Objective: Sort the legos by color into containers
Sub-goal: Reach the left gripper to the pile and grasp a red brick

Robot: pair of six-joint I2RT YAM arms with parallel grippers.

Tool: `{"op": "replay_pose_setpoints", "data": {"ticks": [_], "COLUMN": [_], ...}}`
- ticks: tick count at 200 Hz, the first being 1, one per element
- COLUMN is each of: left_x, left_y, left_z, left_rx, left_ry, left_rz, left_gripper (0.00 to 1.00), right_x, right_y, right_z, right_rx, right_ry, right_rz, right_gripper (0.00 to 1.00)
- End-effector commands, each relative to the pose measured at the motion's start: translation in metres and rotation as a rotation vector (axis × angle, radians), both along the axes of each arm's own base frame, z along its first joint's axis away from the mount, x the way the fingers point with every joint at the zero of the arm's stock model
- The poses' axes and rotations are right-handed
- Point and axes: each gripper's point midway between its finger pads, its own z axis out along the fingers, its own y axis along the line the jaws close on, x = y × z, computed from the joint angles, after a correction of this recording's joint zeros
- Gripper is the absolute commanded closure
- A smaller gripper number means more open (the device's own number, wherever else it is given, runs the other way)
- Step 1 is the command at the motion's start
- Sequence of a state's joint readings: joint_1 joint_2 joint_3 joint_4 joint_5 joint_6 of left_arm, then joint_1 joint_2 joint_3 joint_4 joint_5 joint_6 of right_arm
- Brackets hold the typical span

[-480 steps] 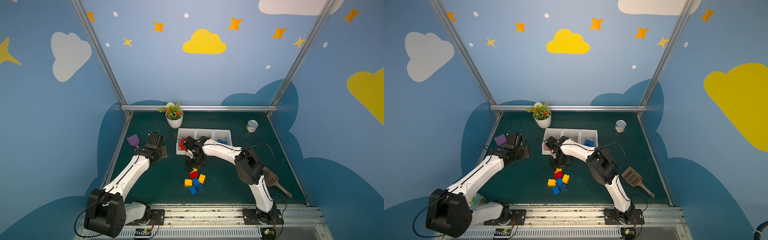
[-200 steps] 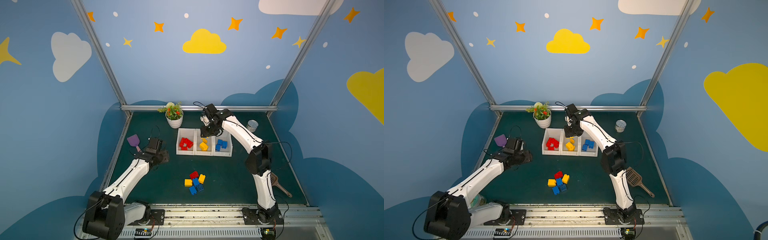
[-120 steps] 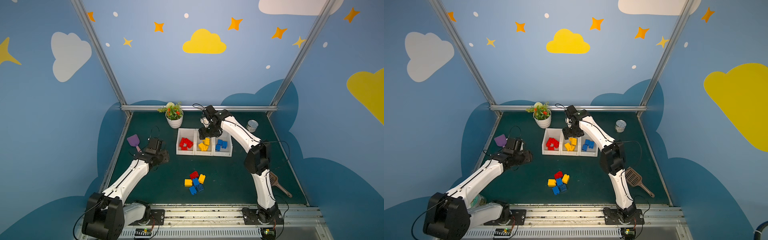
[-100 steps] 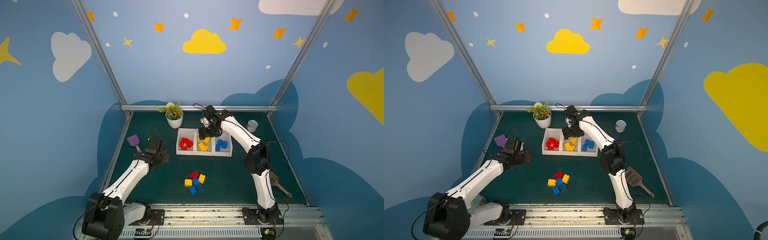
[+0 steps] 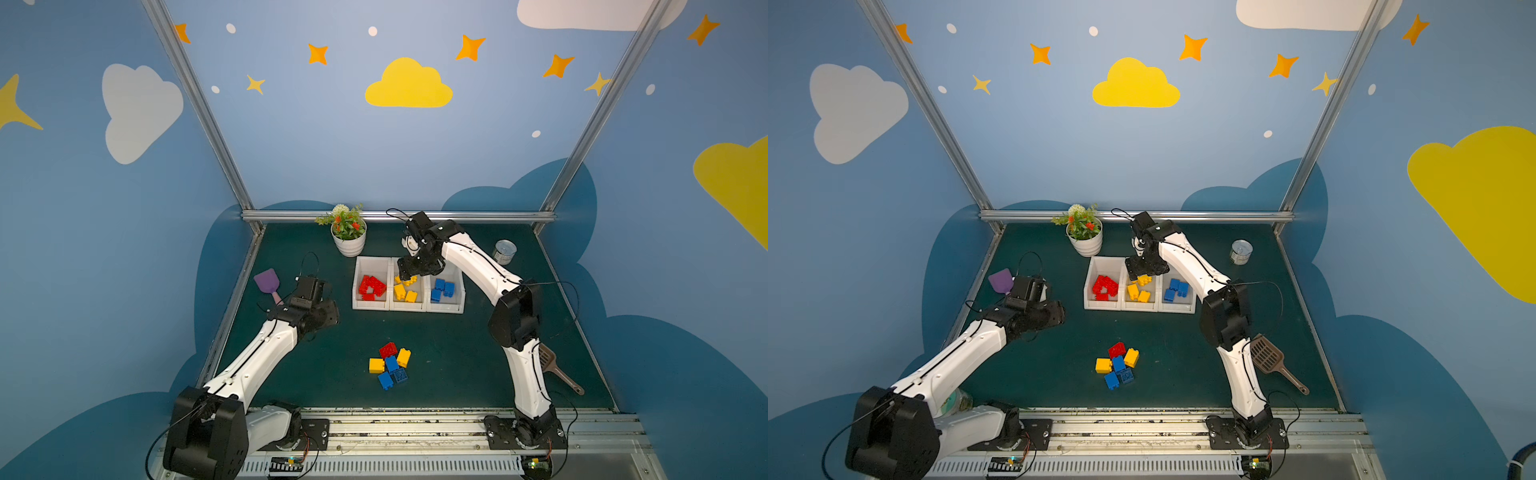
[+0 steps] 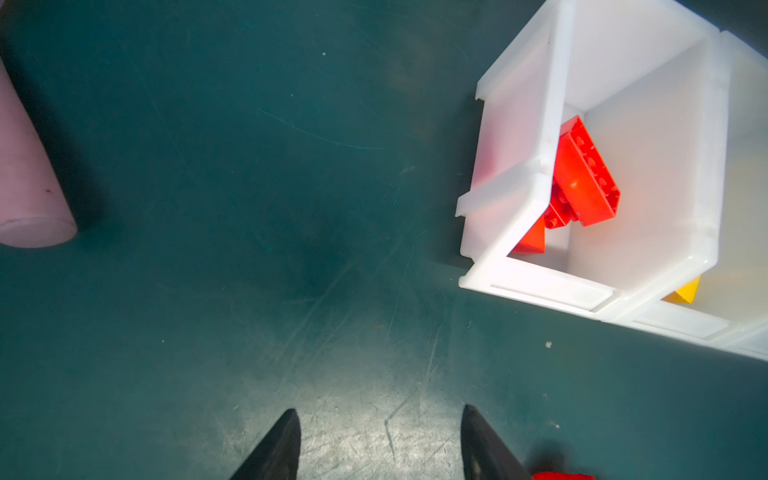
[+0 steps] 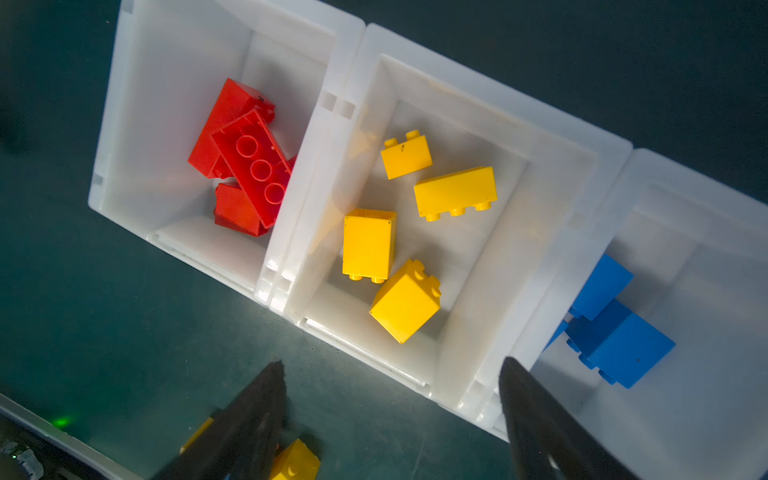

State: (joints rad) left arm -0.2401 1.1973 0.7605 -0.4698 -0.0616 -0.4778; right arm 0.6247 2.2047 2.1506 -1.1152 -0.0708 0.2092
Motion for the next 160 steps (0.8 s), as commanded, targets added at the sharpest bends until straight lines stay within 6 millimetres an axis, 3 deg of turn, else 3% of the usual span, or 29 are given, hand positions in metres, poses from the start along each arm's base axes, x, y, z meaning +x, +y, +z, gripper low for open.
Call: {"op": "replay_pose_setpoints", "data": {"ticks": [1,35,103,160], "left_x": [-0.006,-0.018,-0.043,-0.056], "left_y": [-0.011,-0.037,-0.117,-0.16], "left_z": [0.001,-0.006,-0.03,-0.045], "left_rx": [-0.022,-0.016,-0.054,0.008], "left_ry": [0.003,0.034,0.115,0.165], "left_rz": [-0.045,-0.132,-0.359,-0.622], "left_gripper": [0.38,0.38,0.34,0.33], "right_x": [-0.004,-0.008,-0.018,-0.027], "right_y": [-0.005,-0.014,-0.038,-0.056], "right_z": [0.018,0.022,0.02,0.013], "right_rx": [0.024,0.035,0.055,0.059], "right_ry": [-0.022,-0.026,-0.013,0.004], "right_rz": [-0.012,-0.035,-0.095,-0.139], "right_gripper": [0.2,0.2,0.2,0.2]}}
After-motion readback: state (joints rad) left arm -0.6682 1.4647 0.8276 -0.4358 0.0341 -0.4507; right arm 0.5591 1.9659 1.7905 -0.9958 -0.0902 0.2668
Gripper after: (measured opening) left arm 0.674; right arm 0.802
